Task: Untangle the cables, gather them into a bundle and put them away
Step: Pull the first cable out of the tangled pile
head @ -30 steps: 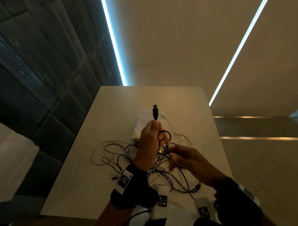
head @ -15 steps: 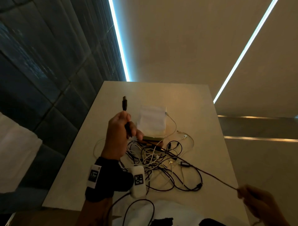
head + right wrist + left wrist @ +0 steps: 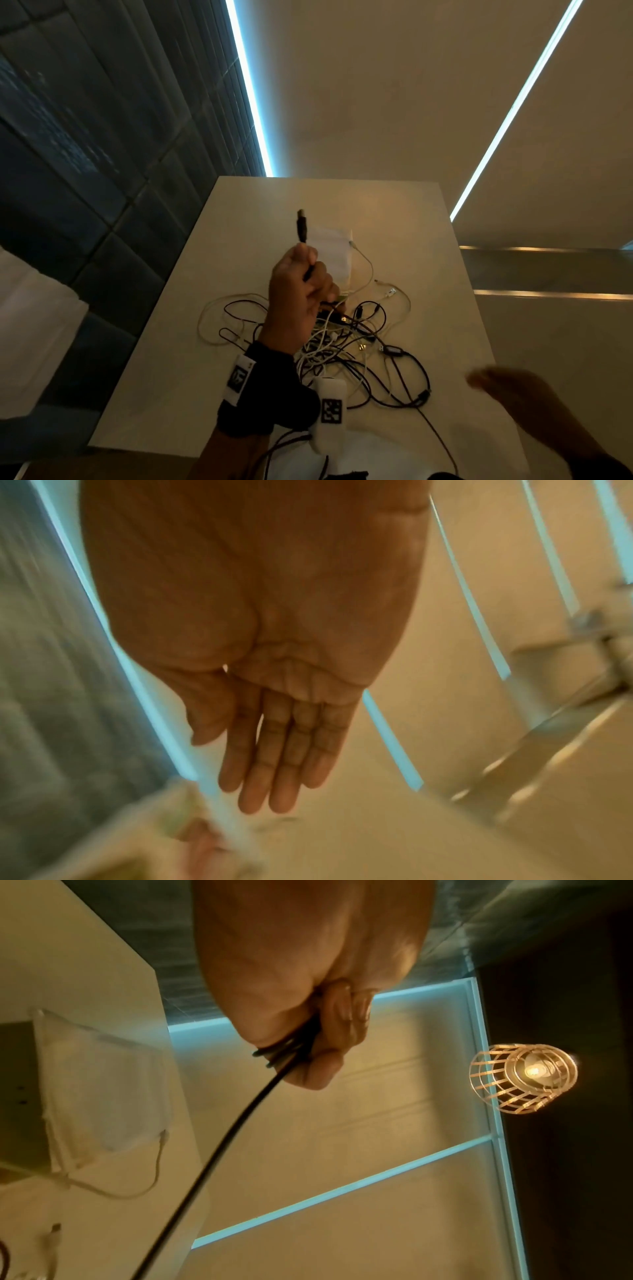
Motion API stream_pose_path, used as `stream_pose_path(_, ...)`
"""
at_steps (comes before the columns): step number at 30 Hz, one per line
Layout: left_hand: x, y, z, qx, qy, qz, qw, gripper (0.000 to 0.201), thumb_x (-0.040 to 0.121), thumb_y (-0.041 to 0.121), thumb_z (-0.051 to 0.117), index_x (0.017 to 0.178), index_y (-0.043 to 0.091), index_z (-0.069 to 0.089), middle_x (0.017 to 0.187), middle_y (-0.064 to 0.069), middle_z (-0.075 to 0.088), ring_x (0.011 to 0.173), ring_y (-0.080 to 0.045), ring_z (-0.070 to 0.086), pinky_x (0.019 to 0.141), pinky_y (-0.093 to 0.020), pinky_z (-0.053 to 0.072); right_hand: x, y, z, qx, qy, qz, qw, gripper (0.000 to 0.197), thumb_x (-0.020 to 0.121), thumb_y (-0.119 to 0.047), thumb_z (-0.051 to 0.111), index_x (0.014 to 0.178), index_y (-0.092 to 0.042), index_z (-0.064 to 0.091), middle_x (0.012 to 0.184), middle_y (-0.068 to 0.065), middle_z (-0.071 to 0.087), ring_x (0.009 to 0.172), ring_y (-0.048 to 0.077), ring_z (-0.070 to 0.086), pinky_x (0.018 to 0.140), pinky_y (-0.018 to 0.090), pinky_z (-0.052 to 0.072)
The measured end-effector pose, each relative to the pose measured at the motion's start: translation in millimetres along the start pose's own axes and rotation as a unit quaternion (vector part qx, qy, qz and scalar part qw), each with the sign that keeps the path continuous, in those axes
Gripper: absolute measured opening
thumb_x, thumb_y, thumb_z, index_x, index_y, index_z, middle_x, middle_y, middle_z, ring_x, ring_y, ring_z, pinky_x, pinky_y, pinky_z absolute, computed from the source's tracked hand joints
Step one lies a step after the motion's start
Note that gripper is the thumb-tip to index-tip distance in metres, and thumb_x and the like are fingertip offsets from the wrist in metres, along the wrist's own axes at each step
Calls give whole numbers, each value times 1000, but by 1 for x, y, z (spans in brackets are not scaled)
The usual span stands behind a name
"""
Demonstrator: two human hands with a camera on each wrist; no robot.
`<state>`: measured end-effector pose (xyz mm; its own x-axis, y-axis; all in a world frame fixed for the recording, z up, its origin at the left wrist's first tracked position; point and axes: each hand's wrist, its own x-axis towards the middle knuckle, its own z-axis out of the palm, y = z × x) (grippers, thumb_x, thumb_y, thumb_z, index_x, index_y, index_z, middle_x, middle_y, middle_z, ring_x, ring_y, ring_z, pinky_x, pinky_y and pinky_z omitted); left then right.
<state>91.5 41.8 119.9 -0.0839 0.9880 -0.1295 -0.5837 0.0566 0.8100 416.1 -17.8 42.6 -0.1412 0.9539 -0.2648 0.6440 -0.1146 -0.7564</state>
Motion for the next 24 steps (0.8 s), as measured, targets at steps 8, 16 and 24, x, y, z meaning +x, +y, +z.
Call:
stream_pose_path(8, -6, -19, 19, 74, -24, -21, 997, 29, 103, 16, 29, 76, 11, 40, 46, 4, 27, 38, -11, 20, 46, -25, 34, 40, -133, 57, 264, -195, -117, 937, 30, 94, -25, 55, 116, -7, 65, 91, 10, 65, 82, 22, 62, 81, 33, 54)
stream_pose_path(16, -6, -29, 16, 94, -8, -36, 995, 30, 104, 15, 29, 77, 10, 40, 51, -3, 41, 42, -18, 38, 52, -28, 43, 40, -131, 77, 297, -187, -108, 930, 18, 95, -19, 57, 83, -11, 67, 68, 6, 53, 59, 16, 50, 56, 26, 44)
stream_pose_path(24, -4, 4, -22, 80, -56, -108, 989, 26, 99, 8, 29, 76, 10, 41, 75, -28, 69, 70, -43, 70, 65, -49, 59, 31, -50, 17, 262, 23, -33, 964, 42, 79, -48, 64, 72, -6, 64, 54, 8, 28, 47, 14, 21, 45, 27, 15)
